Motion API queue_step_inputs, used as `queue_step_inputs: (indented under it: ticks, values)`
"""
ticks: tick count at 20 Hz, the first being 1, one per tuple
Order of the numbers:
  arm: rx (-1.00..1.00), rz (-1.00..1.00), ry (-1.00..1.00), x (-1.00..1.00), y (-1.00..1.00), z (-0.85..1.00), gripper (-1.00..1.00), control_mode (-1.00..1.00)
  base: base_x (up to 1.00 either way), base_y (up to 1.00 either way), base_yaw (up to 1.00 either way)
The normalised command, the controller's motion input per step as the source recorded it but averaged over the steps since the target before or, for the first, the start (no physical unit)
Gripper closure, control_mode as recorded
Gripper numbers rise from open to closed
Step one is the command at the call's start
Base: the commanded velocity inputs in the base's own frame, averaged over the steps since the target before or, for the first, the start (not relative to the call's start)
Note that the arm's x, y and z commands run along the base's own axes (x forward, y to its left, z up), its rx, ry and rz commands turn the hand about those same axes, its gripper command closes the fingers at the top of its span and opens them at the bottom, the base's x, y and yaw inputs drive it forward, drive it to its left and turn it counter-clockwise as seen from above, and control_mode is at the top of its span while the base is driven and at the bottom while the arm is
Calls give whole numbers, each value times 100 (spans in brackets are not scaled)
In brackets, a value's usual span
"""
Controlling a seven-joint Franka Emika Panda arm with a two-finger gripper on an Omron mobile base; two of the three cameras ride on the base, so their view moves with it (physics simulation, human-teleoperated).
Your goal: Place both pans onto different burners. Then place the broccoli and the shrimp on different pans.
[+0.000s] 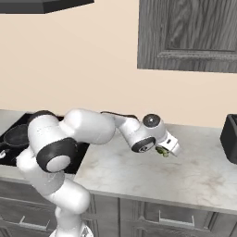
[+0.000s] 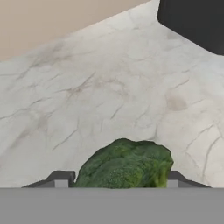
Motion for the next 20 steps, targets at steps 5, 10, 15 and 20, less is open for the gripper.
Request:
queue_step_inputs:
  ticks: [5,10,15,20]
  values:
    - [-7,6,0,-55,72,61,100,-100,0,0,0]
    - [0,15,0,-41,58,58,100,-100,0,0,0]
    - [1,23,0,-30,24,62,100,-100,0,0,0]
    - [0,15,4,-31,35,76,100,-100,0,0,0]
